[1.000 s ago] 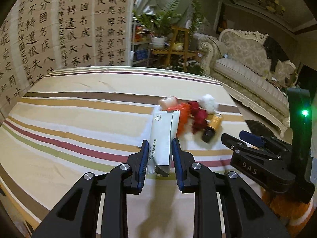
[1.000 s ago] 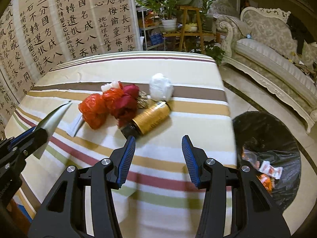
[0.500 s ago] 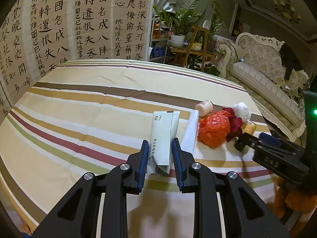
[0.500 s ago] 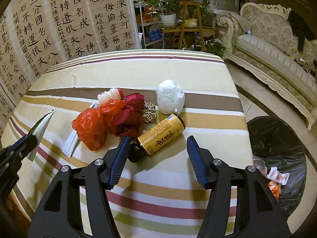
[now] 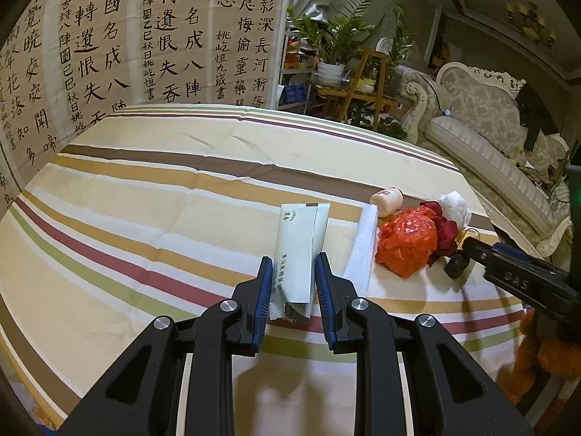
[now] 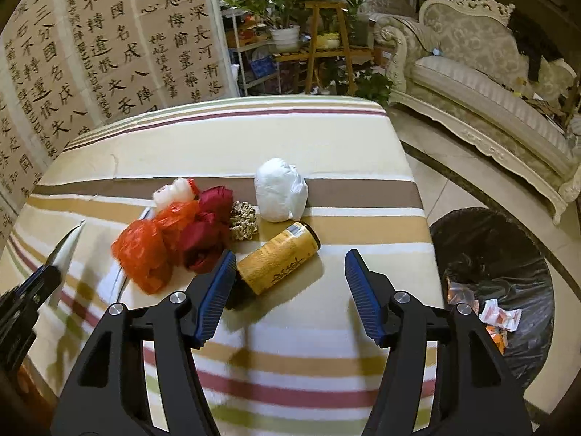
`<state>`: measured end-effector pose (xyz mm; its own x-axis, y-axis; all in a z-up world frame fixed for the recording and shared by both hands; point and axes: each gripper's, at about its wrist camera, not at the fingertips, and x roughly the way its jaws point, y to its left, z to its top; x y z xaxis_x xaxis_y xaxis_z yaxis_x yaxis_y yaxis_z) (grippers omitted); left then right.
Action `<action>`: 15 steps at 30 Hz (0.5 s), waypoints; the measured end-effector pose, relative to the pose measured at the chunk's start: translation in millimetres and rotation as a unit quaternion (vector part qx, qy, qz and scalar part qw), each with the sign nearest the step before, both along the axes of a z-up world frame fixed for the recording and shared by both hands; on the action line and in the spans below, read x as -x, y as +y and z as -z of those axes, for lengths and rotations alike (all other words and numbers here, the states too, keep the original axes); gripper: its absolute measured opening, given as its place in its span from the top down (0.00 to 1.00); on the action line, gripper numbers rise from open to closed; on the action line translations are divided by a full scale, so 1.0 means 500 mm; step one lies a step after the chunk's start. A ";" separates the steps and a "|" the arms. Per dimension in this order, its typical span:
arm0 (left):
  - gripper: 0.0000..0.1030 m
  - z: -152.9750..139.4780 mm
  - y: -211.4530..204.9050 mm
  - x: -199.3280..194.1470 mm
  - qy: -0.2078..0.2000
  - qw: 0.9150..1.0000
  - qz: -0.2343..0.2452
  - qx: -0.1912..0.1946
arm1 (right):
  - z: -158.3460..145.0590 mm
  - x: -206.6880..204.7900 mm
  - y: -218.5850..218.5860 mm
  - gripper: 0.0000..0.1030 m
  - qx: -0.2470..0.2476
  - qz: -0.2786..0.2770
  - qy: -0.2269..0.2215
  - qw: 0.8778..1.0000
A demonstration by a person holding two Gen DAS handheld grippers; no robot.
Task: Collect trash
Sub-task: 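Lift the white packet with the left tool while the right tool grasps the yellow bottle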
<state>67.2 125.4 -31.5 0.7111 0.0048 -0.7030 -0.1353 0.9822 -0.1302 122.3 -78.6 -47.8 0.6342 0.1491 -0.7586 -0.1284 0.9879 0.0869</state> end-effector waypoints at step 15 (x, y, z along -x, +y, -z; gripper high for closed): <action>0.75 0.010 0.000 -0.004 0.008 1.000 -0.001 0.007 | 0.013 -0.001 0.006 0.57 0.008 -0.018 0.003 1.000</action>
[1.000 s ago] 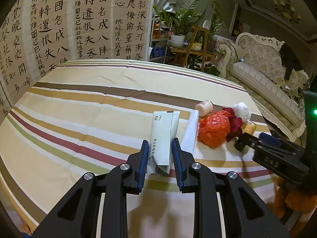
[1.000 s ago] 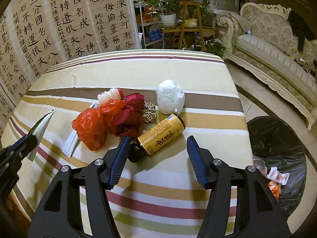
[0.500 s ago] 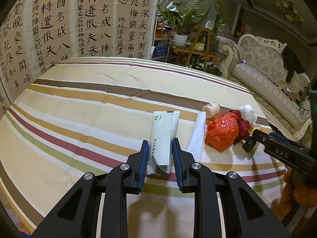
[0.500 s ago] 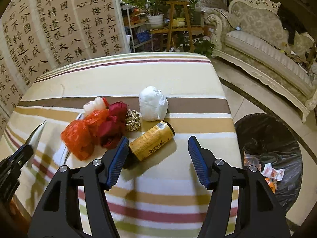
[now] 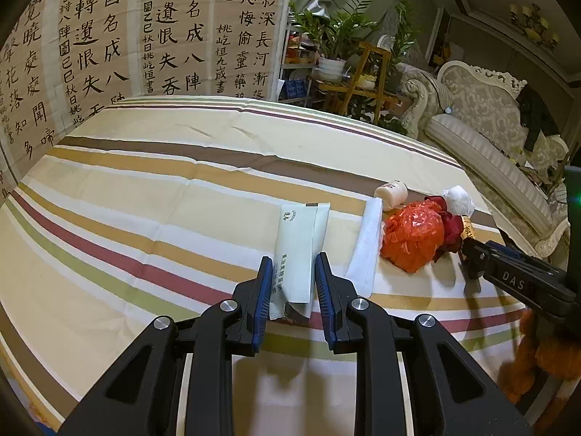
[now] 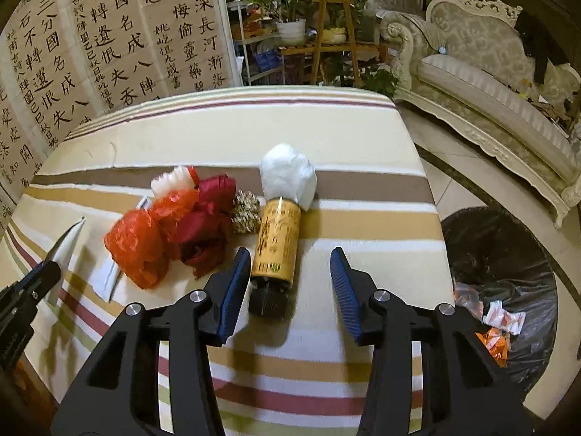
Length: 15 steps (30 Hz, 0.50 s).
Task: Collect trash
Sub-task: 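Lift the white packet with the left tool while the right tool grasps the yellow bottle, then carry the packet and yellow bottle over the black bin and open both tools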
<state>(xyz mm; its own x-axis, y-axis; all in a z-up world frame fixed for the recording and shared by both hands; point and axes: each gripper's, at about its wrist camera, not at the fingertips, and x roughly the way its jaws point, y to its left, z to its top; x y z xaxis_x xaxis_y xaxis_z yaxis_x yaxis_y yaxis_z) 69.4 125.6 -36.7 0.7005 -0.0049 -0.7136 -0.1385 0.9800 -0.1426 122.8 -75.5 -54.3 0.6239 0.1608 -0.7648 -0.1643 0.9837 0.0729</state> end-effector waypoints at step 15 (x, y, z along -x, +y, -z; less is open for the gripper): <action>0.75 -0.004 -0.029 0.009 -0.008 1.000 0.015 -0.008 | 0.004 0.041 0.000 0.78 0.016 -0.032 -0.009 0.999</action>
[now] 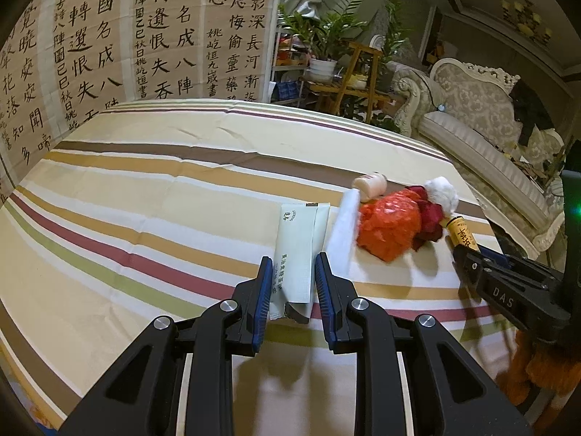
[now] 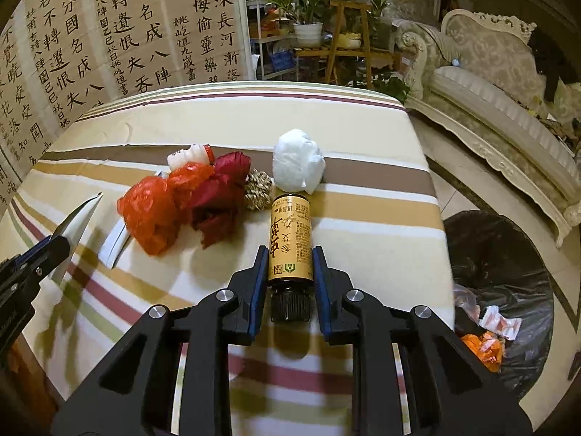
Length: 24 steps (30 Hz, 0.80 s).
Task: Collect trash
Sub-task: 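Carry the packet and yellow bottle over the black bin and open both tools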
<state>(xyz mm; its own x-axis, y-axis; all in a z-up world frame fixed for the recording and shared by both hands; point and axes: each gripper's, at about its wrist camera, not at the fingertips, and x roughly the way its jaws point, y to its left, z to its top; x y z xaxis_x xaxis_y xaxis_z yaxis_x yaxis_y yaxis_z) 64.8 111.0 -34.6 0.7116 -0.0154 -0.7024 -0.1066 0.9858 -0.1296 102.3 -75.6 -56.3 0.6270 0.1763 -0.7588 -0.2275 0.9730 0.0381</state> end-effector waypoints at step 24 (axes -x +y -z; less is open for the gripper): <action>0.75 -0.029 -0.241 0.057 -0.036 0.993 0.107 -0.020 | -0.034 0.129 -0.215 0.77 -0.018 0.074 -0.044 0.996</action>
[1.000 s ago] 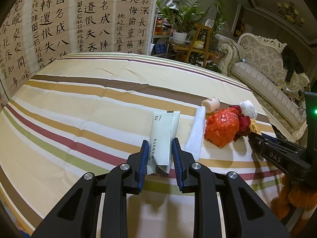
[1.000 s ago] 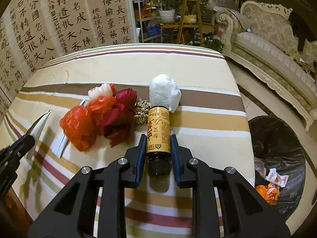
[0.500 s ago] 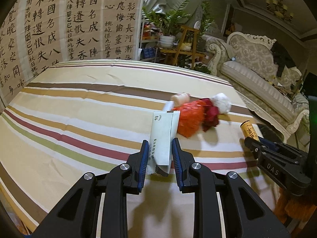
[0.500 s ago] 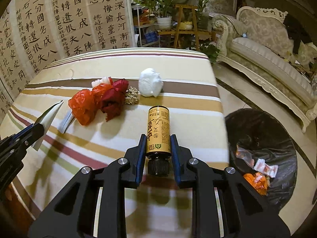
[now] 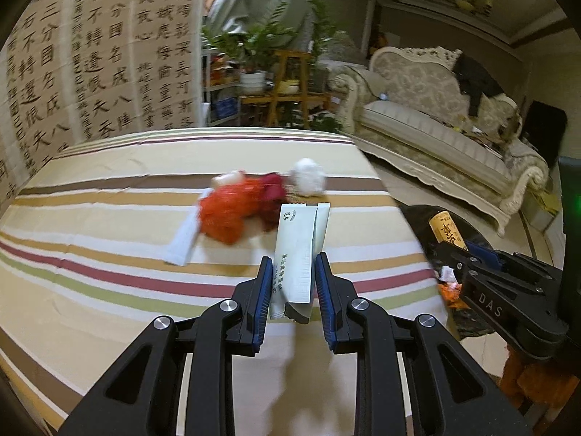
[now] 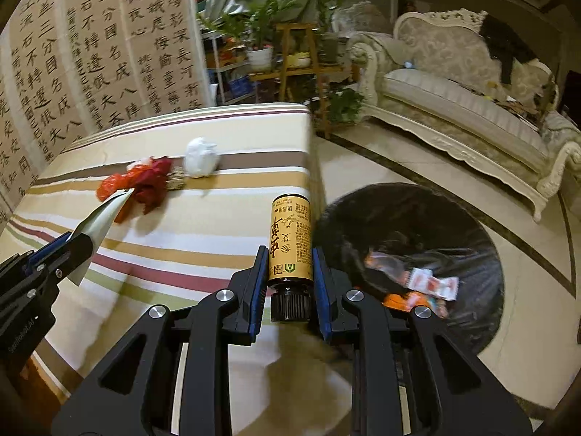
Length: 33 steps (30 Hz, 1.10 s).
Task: Collect trash
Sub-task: 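Carry the packet and yellow bottle over the black bin and open both tools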
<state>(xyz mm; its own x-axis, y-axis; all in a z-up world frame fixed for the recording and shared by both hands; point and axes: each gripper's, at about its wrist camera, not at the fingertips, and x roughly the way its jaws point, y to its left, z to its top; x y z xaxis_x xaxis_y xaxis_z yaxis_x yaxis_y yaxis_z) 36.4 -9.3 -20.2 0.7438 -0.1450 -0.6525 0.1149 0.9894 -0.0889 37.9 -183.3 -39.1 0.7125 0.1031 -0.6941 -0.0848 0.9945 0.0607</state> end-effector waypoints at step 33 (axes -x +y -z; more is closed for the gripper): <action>0.75 0.047 -0.317 -0.090 0.015 0.991 0.118 -0.069 | 0.047 -0.018 -0.271 0.77 -0.012 0.132 0.001 0.991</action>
<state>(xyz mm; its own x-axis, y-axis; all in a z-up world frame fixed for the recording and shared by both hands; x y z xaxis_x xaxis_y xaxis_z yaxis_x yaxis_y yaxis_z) 81.5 -167.8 -43.7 0.6791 -0.2212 -0.6999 0.3441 0.9382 0.0374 46.9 -318.8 -62.5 0.7155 -0.0696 -0.6951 0.1774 0.9805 0.0844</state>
